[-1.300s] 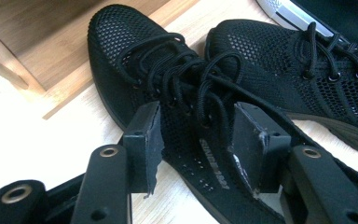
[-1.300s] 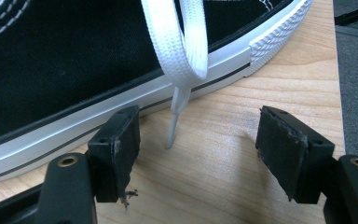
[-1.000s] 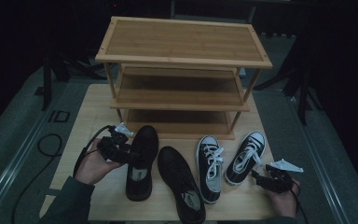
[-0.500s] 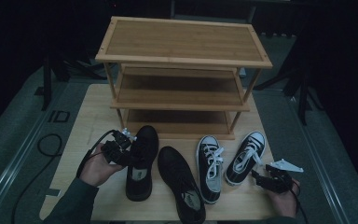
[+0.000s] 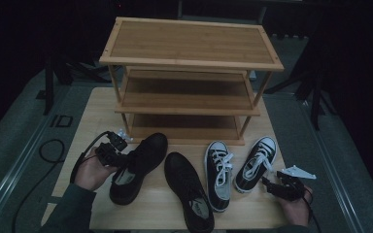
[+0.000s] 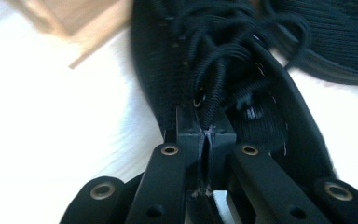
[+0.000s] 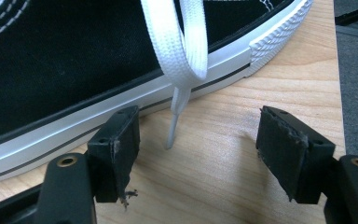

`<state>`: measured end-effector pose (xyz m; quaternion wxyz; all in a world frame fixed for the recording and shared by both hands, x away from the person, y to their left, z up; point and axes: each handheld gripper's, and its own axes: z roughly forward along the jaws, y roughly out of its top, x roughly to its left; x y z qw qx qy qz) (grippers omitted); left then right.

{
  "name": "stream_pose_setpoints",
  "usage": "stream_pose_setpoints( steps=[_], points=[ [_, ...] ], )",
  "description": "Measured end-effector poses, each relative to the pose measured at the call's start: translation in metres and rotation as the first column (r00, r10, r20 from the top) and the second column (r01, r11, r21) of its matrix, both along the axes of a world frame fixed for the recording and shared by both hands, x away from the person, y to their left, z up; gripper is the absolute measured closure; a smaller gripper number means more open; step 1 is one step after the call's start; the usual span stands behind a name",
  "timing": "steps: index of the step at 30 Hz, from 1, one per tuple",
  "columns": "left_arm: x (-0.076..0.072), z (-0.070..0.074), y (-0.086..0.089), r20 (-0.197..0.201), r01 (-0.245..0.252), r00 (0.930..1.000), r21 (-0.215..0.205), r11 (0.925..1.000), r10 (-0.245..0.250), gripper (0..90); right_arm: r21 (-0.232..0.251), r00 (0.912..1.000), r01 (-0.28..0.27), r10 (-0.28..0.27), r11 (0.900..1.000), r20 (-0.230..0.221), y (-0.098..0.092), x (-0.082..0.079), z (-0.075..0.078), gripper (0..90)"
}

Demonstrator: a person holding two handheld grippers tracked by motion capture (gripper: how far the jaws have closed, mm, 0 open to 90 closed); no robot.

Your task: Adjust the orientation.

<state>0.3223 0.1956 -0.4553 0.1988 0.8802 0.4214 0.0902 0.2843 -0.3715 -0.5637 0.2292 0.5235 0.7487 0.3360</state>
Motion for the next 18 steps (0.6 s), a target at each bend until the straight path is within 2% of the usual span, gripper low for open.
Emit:
stream_pose_setpoints(
  steps=[11, 17, 18],
  points=[
    [0.008, 0.005, 0.031, 0.040, -0.032, 0.9986, -0.088, 0.9956, 0.036, 87.7, 0.000, 1.0000, 0.000, 0.000, 1.000, 0.000, 0.000, 0.000, 0.000, 29.7],
    [0.012, 0.002, 0.040, 0.051, -0.076, 0.9954, -0.094, 0.9927, 0.081, 87.7, -0.001, 1.0000, -0.001, 0.001, 1.000, 0.000, 0.000, 0.000, 0.000, 29.6],
    [0.013, 0.001, 0.042, 0.046, -0.079, 0.9953, -0.107, 0.9911, 0.085, 87.7, -0.001, 1.0000, -0.001, 0.001, 1.000, 0.000, 0.000, 0.000, 0.000, 29.6]
  ],
)
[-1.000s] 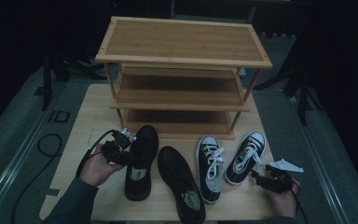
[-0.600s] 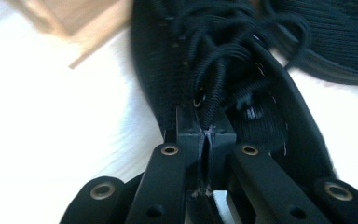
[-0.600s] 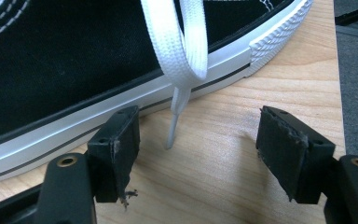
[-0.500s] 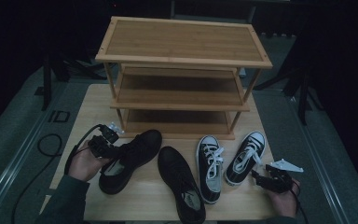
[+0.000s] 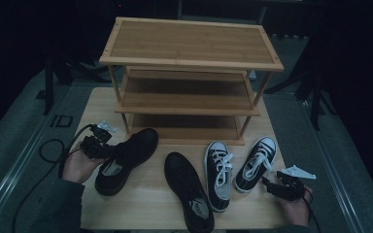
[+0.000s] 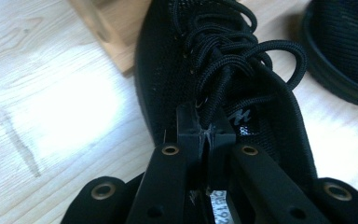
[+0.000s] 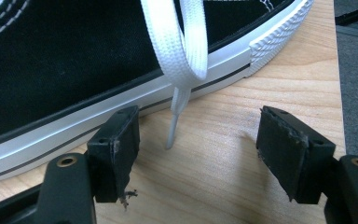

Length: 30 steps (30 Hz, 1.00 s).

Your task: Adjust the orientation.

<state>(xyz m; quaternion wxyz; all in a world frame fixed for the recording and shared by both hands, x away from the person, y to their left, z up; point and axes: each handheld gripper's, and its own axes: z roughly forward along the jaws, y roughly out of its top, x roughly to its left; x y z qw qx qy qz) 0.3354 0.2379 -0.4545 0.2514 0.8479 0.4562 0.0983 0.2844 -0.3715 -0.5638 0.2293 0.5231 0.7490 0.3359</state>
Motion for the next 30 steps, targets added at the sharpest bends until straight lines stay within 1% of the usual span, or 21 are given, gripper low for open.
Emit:
stream_pose_setpoints(
  steps=[1, 3, 5, 10, 14, 16, 18, 19, 21, 22, 23, 24, 26, 29, 30],
  points=[
    [0.001, -0.001, 0.002, 0.000, -0.003, 1.0000, -0.004, 1.0000, 0.003, 87.6, 0.000, 1.0000, 0.000, 0.000, 1.000, 0.000, 0.000, 0.000, 0.000, 29.7],
    [0.001, -0.004, 0.004, 0.000, -0.007, 1.0000, 0.008, 0.9999, 0.007, 87.5, -0.001, 1.0000, 0.000, 0.000, 1.000, 0.000, 0.000, 0.000, 0.000, 29.6],
    [0.002, -0.004, 0.007, 0.002, -0.017, 0.9999, -0.006, 0.9998, 0.017, 87.5, 0.000, 1.0000, 0.000, 0.000, 1.000, 0.000, 0.000, 0.000, 0.000, 29.6],
    [0.001, -0.005, 0.007, 0.000, -0.015, 0.9999, -0.004, 0.9999, 0.015, 85.7, -0.001, 1.0000, 0.000, 0.000, 1.000, 0.000, 0.000, 0.000, 0.000, 29.6],
    [0.001, -0.004, 0.005, -0.004, -0.026, 0.9997, 0.005, 0.9997, 0.026, 76.2, -0.001, 1.0000, 0.000, 0.000, 1.000, 0.000, 0.000, 0.000, 0.000, 29.6],
    [0.001, -0.003, 0.006, -0.006, -0.023, 0.9997, -0.004, 0.9997, 0.023, 71.9, 0.000, 1.0000, 0.000, 0.000, 1.000, 0.000, 0.000, 0.000, 0.000, 29.6],
    [0.001, -0.002, 0.005, -0.006, -0.022, 0.9997, -0.001, 0.9998, 0.022, 68.0, 0.000, 1.0000, 0.000, 0.000, 1.000, 0.000, 0.000, 0.000, 0.000, 29.6],
    [0.001, -0.002, 0.005, -0.008, -0.018, 0.9998, 0.000, 0.9998, 0.018, 64.8, 0.000, 1.0000, 0.000, 0.000, 1.000, 0.000, 0.000, 0.000, 0.000, 29.6],
    [0.001, -0.001, 0.004, -0.008, -0.038, 0.9992, 0.015, 0.9992, 0.039, 55.7, 0.000, 1.0000, 0.000, 0.000, 1.000, 0.000, 0.000, 0.000, 0.000, 29.6],
    [0.000, 0.001, 0.003, -0.001, -0.051, 0.9987, 0.029, 0.9983, 0.051, 51.3, -0.001, 1.0000, 0.000, 0.000, 1.000, 0.000, 0.000, 0.000, 0.000, 29.6],
    [-0.001, 0.002, 0.002, 0.007, -0.048, 0.9988, 0.033, 0.9983, 0.048, 48.0, -0.001, 1.0000, 0.000, 0.000, 1.000, 0.000, 0.000, 0.000, 0.000, 29.6],
    [-0.002, 0.004, 0.002, 0.014, -0.047, 0.9988, 0.029, 0.9985, 0.047, 46.3, -0.001, 1.0000, 0.000, 0.000, 1.000, 0.000, 0.000, 0.000, 0.000, 29.6],
    [-0.003, 0.006, 0.001, 0.017, -0.051, 0.9986, 0.026, 0.9984, 0.051, 44.2, -0.002, 1.0000, 0.001, -0.001, 1.000, 0.000, 0.000, 0.000, 0.000, 29.6],
    [-0.003, 0.010, 0.000, 0.019, -0.048, 0.9987, 0.010, 0.9988, 0.048, 42.3, -0.001, 1.0000, 0.001, -0.001, 1.000, 0.000, 0.000, 0.000, 0.000, 29.6],
    [-0.004, 0.010, -0.001, 0.021, -0.049, 0.9986, 0.013, 0.9987, 0.049, 41.3, -0.001, 1.0000, 0.001, -0.001, 1.000, 0.000, 0.000, 0.000, 0.000, 29.6]
  ],
)
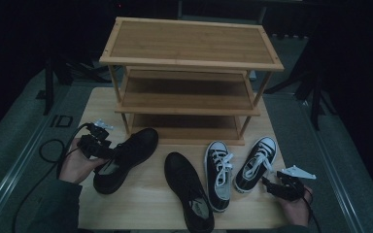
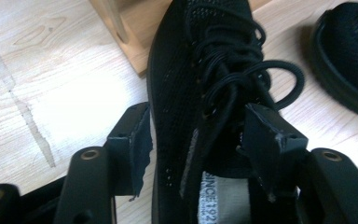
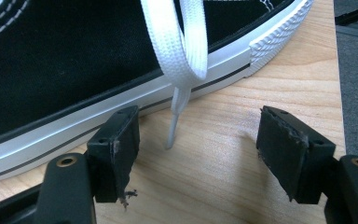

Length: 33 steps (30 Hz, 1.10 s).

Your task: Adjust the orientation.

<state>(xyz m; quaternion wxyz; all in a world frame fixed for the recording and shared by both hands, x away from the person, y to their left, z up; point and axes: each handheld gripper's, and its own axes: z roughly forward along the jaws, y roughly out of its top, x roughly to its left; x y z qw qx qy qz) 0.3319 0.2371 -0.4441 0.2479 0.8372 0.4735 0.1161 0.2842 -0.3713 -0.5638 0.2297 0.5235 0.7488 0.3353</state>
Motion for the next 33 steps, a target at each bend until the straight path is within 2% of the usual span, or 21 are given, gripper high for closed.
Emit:
stream_pose_setpoints(
  steps=[2, 11, 14, 26, 33],
  points=[
    [-0.001, 0.001, -0.002, 0.009, -0.003, 1.0000, 0.010, 0.9999, 0.003, 37.7, 0.000, 1.0000, 0.000, 0.000, 1.000, 0.000, 0.000, 0.000, 0.000, 29.6],
    [-0.003, 0.012, -0.004, 0.031, 0.009, 0.9995, -0.028, 0.9996, -0.009, 36.5, 0.000, 1.0000, 0.000, 0.000, 1.000, 0.000, 0.000, 0.000, 0.000, 29.6],
    [-0.005, 0.015, -0.007, 0.033, 0.022, 0.9992, -0.011, 0.9997, -0.022, 36.5, -0.001, 1.0000, 0.000, 0.000, 1.000, 0.000, 0.000, 0.000, 0.000, 29.6],
    [-0.006, 0.020, -0.016, 0.041, 0.053, 0.9978, -0.024, 0.9983, -0.052, 39.7, 0.000, 1.0000, 0.002, -0.002, 1.000, 0.001, 0.000, 0.000, 0.000, 29.6],
    [-0.008, 0.023, -0.024, 0.074, 0.066, 0.9951, -0.010, 0.9978, -0.065, 43.3, -0.001, 1.0000, 0.002, -0.002, 1.000, 0.001, 0.000, 0.000, 0.000, 29.6]
  ],
)
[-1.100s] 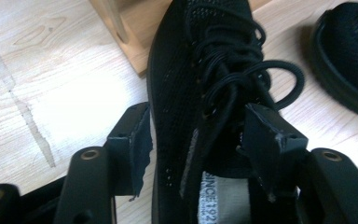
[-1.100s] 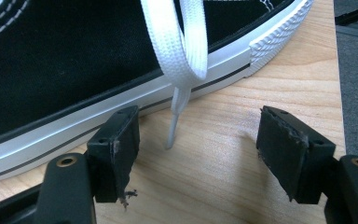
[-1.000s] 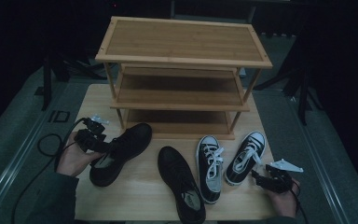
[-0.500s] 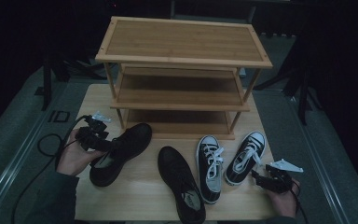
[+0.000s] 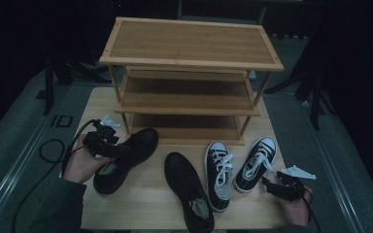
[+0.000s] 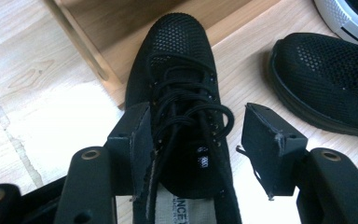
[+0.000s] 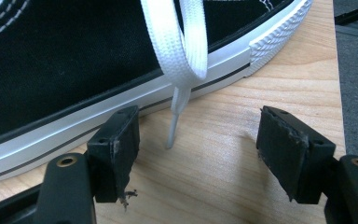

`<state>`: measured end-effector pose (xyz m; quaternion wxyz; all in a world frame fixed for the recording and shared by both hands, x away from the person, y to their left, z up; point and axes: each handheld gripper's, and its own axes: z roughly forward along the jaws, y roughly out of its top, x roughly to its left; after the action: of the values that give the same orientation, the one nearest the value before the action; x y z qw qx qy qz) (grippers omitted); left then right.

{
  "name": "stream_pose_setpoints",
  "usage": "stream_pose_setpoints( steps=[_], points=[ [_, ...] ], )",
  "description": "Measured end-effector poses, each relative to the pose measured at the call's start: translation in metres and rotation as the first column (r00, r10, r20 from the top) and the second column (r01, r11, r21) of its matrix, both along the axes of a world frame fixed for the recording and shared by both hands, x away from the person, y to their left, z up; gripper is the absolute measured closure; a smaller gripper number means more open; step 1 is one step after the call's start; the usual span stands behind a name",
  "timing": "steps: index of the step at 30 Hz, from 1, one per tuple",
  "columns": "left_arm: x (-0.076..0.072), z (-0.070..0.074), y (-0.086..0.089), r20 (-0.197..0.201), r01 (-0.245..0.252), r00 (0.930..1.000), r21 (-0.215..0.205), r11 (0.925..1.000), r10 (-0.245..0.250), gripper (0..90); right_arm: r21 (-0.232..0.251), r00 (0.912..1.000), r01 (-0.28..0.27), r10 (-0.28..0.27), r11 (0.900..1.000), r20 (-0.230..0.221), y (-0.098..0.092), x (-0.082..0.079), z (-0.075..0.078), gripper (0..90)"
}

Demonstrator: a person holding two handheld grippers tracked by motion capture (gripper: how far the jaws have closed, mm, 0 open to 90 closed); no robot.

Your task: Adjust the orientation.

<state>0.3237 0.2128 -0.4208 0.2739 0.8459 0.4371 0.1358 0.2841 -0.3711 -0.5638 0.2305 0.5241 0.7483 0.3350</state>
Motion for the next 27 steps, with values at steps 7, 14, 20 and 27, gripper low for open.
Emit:
stream_pose_setpoints(
  steps=[7, 14, 20, 27],
  points=[
    [-0.003, 0.006, -0.009, 0.007, 0.033, 0.9994, 0.001, 0.9995, -0.033, 43.9, 0.000, 1.0000, 0.000, 0.000, 1.000, 0.000, 0.000, 0.000, 0.000, 29.6],
    [-0.004, 0.008, -0.020, -0.003, 0.072, 0.9974, 0.000, 0.9974, -0.072, 43.9, 0.000, 1.0000, 0.000, 0.000, 1.000, 0.000, 0.000, 0.000, 0.000, 29.6],
    [-0.004, 0.008, -0.029, -0.015, 0.096, 0.9953, 0.012, 0.9953, -0.096, 44.1, 0.000, 1.0000, -0.001, 0.001, 1.000, 0.000, 0.000, 0.000, 0.000, 29.6],
    [-0.005, 0.006, -0.037, -0.022, 0.118, 0.9929, 0.021, 0.9928, -0.117, 44.9, 0.000, 1.0000, -0.001, 0.001, 1.000, 0.000, 0.000, 0.000, 0.000, 29.6]
  ],
)
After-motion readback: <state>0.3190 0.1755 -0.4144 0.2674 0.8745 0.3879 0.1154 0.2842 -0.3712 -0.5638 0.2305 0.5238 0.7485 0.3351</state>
